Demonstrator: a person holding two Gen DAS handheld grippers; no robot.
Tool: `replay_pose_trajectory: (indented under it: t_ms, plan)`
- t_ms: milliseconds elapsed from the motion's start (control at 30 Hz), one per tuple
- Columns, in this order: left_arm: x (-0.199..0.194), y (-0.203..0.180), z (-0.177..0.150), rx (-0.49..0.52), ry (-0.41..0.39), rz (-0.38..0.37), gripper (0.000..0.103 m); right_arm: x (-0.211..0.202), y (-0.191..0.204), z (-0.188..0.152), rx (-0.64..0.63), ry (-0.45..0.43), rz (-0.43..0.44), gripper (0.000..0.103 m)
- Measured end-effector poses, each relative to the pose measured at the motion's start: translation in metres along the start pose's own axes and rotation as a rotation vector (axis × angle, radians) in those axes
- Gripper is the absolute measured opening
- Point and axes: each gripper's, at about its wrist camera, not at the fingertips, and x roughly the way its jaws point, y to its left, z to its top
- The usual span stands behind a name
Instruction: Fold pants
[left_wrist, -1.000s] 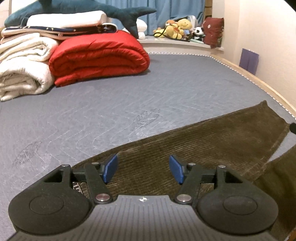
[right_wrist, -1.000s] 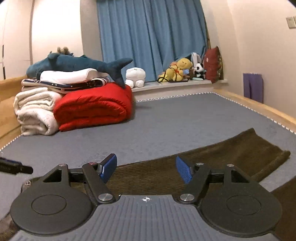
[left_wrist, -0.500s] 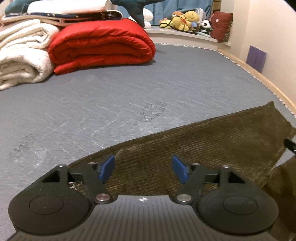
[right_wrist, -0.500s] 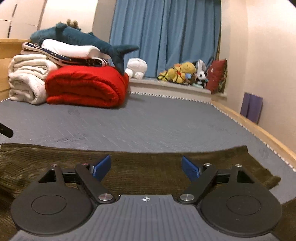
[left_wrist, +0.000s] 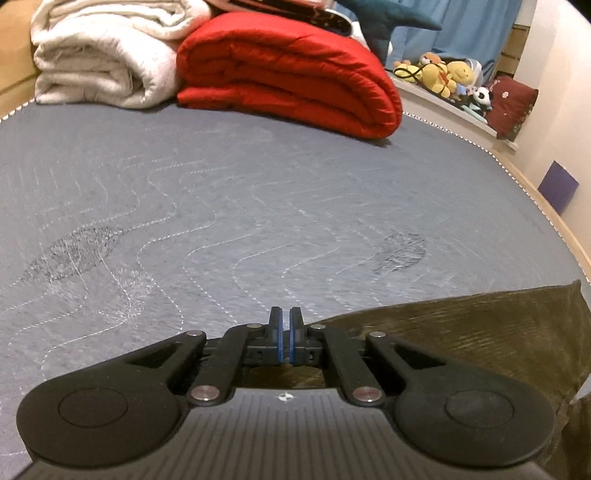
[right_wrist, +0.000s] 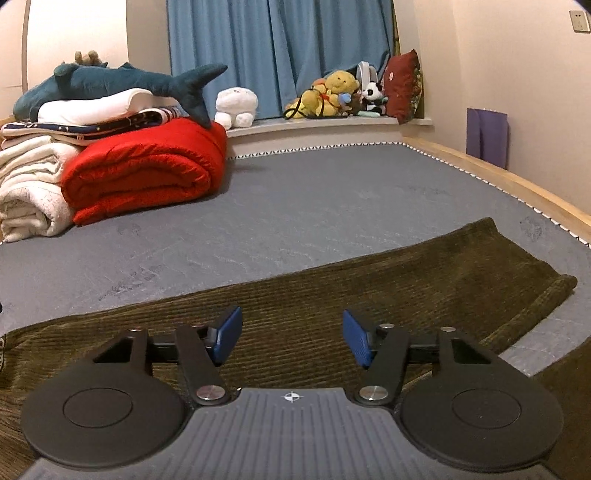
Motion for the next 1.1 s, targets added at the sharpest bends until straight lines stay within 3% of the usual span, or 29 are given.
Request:
replay_pose_trajectory:
  t_ms: [67, 133, 200, 367, 800, 833, 900, 1000, 1100]
  plan:
    - [0.009, 0.005, -0.001, 0.007, 0.004, -0.016, 0.007, 0.001, 0.001, 0.0, -0.004, 0.007, 0.005, 0.062]
    - [0.018, 0.004, -0.004, 0.028, 0.005, -0.033, 0.022, 0.002, 0.001, 0.001, -0.01, 0.012, 0.006, 0.062]
    - [0.028, 0.0, -0.007, 0.054, 0.011, -0.046, 0.049, 0.003, 0.002, 0.002, -0.017, 0.016, 0.007, 0.062]
    - [0.05, -0.015, -0.011, 0.138, 0.01, -0.061, 0.065, 0.004, 0.003, 0.003, -0.02, 0.021, 0.013, 0.063]
    - [0.088, -0.029, -0.018, 0.218, 0.061, -0.065, 0.063, 0.012, 0.002, 0.007, -0.014, 0.054, 0.018, 0.064]
    - [0.088, -0.03, -0.018, 0.23, 0.058, -0.067, 0.06, 0.012, 0.002, 0.009, -0.015, 0.053, 0.017, 0.064]
    - [0.087, -0.033, -0.019, 0.256, 0.062, -0.091, 0.039, 0.011, 0.004, 0.01, -0.018, 0.051, 0.02, 0.064]
    - [0.082, -0.042, -0.019, 0.307, 0.061, -0.08, 0.025, 0.007, 0.008, 0.012, -0.026, 0.047, 0.022, 0.064]
    - [0.075, -0.049, -0.018, 0.344, 0.053, -0.063, 0.017, 0.003, 0.01, 0.015, -0.031, 0.042, 0.021, 0.064]
